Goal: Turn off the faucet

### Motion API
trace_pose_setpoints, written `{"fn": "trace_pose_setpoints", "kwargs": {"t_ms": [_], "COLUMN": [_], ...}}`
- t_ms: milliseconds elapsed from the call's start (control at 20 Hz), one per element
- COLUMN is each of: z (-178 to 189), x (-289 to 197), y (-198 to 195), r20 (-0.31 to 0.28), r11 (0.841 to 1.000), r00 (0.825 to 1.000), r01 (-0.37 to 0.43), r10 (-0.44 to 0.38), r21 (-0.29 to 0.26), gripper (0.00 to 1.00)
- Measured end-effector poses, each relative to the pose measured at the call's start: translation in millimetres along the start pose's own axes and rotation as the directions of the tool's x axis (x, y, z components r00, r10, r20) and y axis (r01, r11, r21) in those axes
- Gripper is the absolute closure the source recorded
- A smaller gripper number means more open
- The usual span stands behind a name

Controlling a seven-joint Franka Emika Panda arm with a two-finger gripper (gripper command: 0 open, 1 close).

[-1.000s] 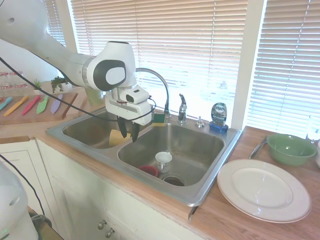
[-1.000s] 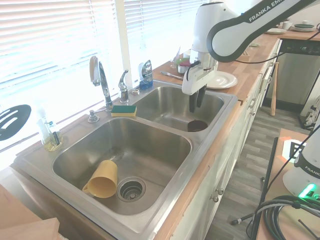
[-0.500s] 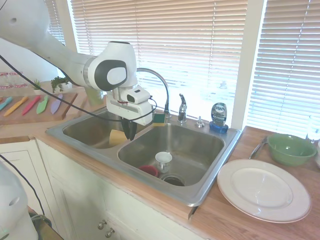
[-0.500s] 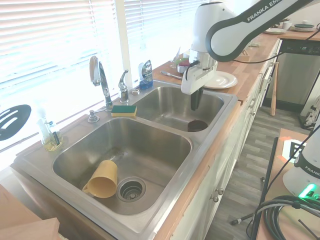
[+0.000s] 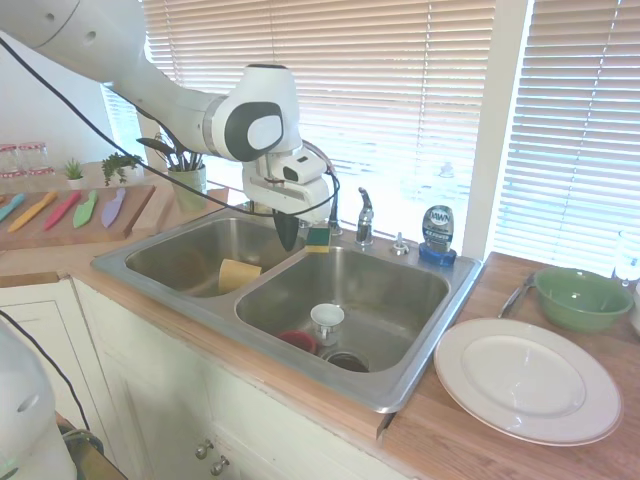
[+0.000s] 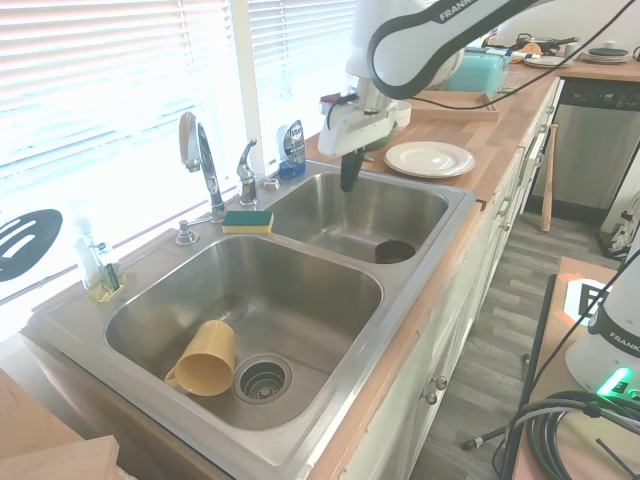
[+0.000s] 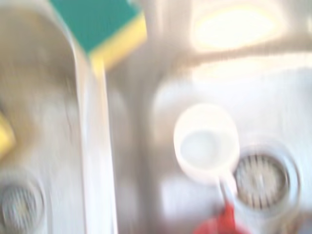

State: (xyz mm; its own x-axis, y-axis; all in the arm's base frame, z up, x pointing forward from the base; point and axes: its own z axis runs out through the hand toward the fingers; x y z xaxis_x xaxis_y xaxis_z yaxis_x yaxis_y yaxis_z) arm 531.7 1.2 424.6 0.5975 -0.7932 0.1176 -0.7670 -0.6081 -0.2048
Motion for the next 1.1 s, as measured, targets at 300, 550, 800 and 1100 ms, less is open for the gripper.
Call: {"fn": "trace_pose_setpoints", "kwargs": {"t_ms": [300,550,800,1100], "z": [3.4,5.3,2.6,9.3], "x": [42.1,70.0,96.6,120.3], "y": [-59.2,-97.0,-121.5,-140.6], "r20": [-0.154,-0.183,-0.205,-0.204], "r11": [0.982,0.97,0.96,0.959], "r00": [0.987,0.981,0.972,0.97], "r01": [-0.011,-0.024,-0.056,-0.076], "r10": [0.04,0.07,0.115,0.135], "r21": [0.187,0.244,0.275,0.274], "gripper": [1.0,1.0,1.0,1.0]}}
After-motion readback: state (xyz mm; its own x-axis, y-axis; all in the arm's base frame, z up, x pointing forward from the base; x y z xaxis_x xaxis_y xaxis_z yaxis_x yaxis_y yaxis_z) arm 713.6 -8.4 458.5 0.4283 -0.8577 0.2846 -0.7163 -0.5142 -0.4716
